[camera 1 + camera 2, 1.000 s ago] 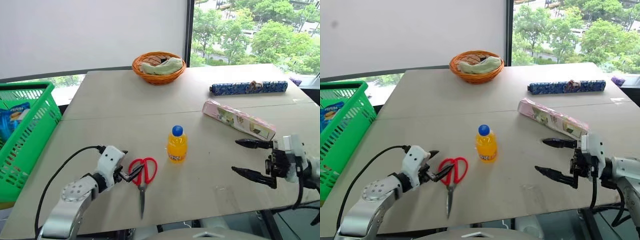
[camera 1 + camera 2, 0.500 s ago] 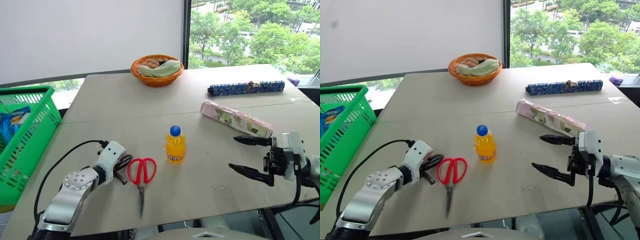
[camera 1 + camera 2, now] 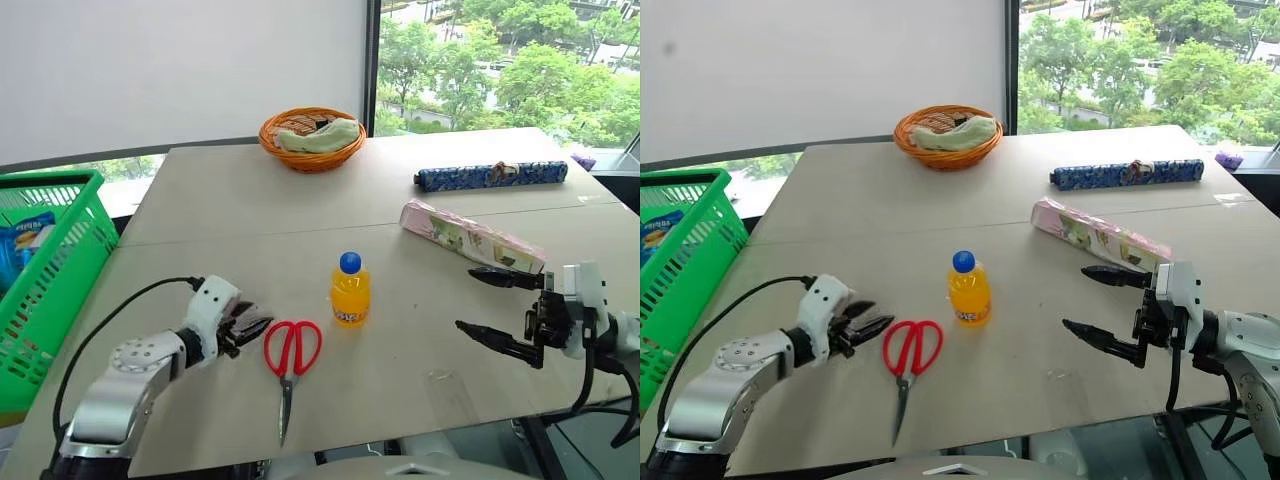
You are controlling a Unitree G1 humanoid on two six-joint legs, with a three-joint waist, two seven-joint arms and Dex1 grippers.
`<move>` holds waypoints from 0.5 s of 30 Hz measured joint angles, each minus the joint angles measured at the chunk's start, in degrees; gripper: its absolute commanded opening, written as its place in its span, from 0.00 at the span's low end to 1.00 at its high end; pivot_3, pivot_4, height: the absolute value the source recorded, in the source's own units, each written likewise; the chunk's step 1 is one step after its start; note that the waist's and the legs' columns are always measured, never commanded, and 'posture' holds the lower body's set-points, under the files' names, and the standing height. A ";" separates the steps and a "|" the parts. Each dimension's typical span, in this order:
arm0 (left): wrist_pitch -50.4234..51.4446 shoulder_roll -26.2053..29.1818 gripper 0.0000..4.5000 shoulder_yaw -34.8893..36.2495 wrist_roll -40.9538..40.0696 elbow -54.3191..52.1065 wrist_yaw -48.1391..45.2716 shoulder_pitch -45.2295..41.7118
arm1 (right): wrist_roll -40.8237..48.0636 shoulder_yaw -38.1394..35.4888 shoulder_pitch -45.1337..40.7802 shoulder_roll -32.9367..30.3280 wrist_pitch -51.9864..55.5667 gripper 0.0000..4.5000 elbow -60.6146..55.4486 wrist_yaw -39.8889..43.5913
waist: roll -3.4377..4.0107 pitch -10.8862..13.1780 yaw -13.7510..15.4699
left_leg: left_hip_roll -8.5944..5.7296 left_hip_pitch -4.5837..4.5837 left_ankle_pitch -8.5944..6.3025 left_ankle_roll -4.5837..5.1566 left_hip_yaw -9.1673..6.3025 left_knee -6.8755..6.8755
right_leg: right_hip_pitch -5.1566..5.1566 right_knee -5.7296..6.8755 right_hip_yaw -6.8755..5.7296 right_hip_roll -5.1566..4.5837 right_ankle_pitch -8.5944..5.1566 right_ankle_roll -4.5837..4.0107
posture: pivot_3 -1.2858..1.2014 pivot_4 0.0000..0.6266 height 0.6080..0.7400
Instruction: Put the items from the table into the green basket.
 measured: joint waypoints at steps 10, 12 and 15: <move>-0.50 2.74 0.62 -3.02 -2.96 -2.71 -8.82 4.02 | -0.64 0.66 0.03 0.74 -0.05 1.00 0.43 -0.53 | -0.10 0.26 -0.13 | 0.02 0.01 0.00 -0.01 0.00 -0.03 | -0.01 -0.02 -0.01 -0.21 0.00 0.00 | 0.43 0.00 0.98; -1.86 3.64 0.62 -4.77 -1.51 -2.63 -9.22 3.97 | -0.80 0.65 0.13 0.78 -0.05 1.00 0.43 -0.74 | -0.12 0.28 -0.08 | 0.02 0.01 -0.01 -0.01 -0.01 -0.03 | -0.01 -0.03 -0.04 -0.26 0.00 0.00 | 0.42 0.00 0.98; -4.92 5.74 0.62 -7.64 2.58 -2.12 -9.11 2.89 | -0.99 0.65 0.24 0.83 -0.04 1.00 0.43 -1.28 | -0.03 0.30 -0.06 | 0.01 0.02 0.00 -0.01 -0.02 -0.03 | 0.00 -0.03 -0.04 -0.28 -0.01 0.00 | 0.42 0.00 0.98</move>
